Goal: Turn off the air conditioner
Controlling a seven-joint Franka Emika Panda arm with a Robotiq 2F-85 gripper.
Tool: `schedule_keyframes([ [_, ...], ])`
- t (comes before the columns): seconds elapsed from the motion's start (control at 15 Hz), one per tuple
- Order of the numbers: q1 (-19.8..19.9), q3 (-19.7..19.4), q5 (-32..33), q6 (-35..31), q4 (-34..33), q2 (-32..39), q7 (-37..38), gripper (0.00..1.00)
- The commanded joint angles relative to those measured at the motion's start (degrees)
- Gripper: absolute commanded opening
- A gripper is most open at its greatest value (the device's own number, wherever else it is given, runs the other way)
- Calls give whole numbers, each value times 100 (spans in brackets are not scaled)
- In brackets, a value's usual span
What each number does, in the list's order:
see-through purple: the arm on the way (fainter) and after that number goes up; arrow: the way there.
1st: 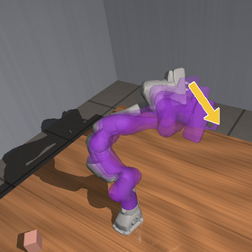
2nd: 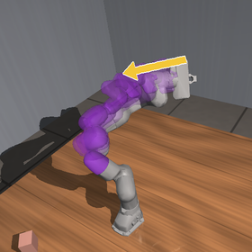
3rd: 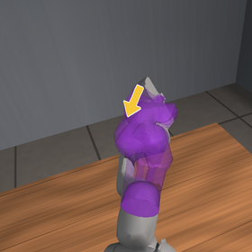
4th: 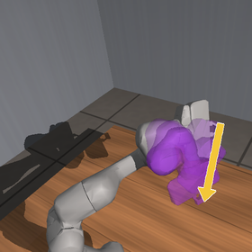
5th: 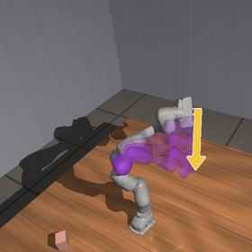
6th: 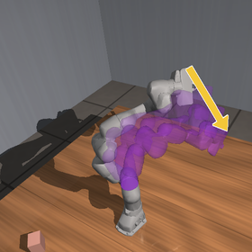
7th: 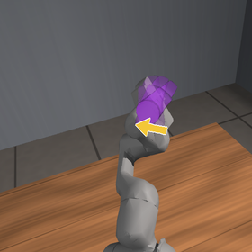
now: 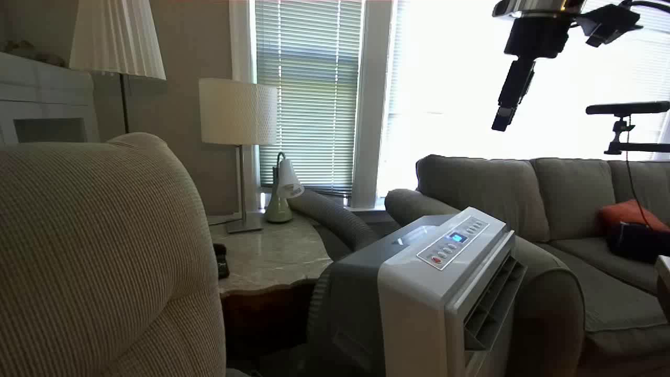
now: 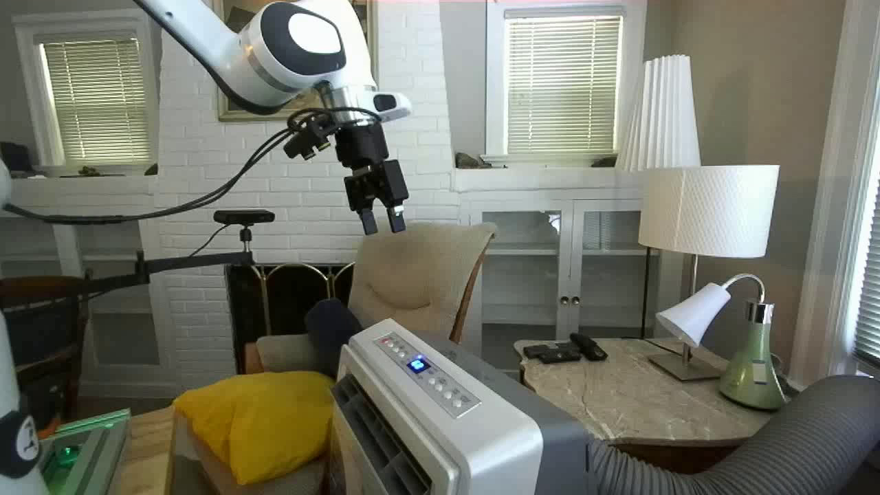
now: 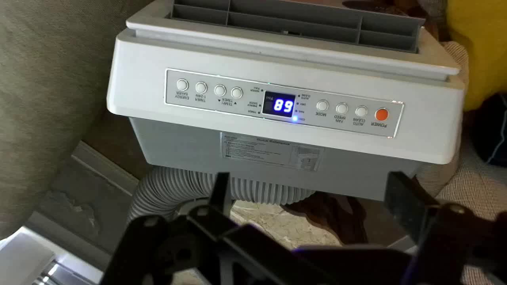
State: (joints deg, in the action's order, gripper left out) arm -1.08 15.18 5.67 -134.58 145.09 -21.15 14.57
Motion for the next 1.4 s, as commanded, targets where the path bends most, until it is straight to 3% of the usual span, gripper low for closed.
schedule_keyframes([
  [0.0, -136, -133, 65, 21, -11, 11, 46, 100],
  [0.53, -199, -125, -46, -8, -47, 89, 80, 100],
  [1.33, -810, -129, -560, -44, -337, 775, -127, 100],
])
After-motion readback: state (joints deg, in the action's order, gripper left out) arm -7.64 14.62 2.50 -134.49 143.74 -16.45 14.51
